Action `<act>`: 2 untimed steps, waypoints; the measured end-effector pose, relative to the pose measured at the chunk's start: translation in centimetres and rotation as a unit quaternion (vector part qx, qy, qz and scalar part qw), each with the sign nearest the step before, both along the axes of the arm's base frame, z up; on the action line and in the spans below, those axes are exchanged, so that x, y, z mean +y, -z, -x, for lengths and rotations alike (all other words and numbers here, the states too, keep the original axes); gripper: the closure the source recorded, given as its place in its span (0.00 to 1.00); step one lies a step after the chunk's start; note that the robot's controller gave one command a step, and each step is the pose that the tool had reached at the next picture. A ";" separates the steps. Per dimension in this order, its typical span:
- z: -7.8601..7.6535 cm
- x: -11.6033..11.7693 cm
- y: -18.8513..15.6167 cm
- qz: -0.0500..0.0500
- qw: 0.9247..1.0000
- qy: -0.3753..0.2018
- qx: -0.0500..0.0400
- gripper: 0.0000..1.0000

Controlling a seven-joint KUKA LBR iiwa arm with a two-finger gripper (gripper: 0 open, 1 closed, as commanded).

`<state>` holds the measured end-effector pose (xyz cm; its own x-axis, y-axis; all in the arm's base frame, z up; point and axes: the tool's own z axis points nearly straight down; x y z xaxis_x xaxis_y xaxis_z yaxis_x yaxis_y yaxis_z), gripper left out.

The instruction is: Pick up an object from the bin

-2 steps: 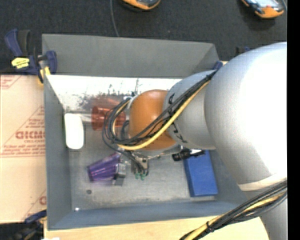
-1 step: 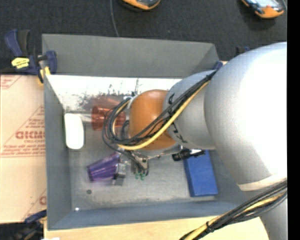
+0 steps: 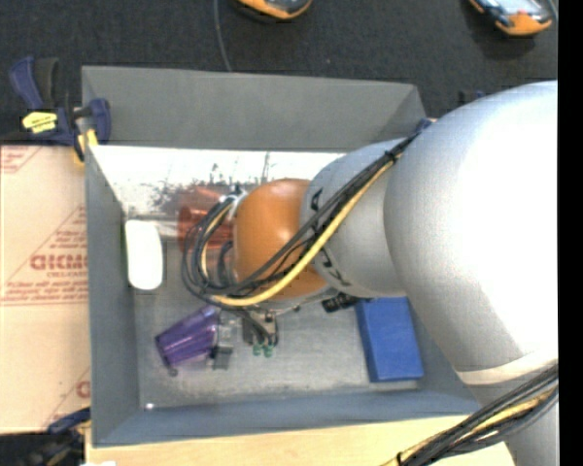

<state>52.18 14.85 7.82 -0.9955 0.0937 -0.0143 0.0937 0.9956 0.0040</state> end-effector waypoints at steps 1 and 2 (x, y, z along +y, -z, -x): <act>0.6 3.6 -0.2 -0.002 0.997 -0.082 -0.003 1.00; 0.7 3.7 -6.8 -0.001 0.997 -0.077 0.000 1.00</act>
Offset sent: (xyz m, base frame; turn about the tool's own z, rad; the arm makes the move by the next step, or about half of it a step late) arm -0.0060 0.0393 0.0895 -0.1485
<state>51.52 18.53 14.58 -0.9981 -0.0593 -0.0152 -0.0594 0.9982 0.0062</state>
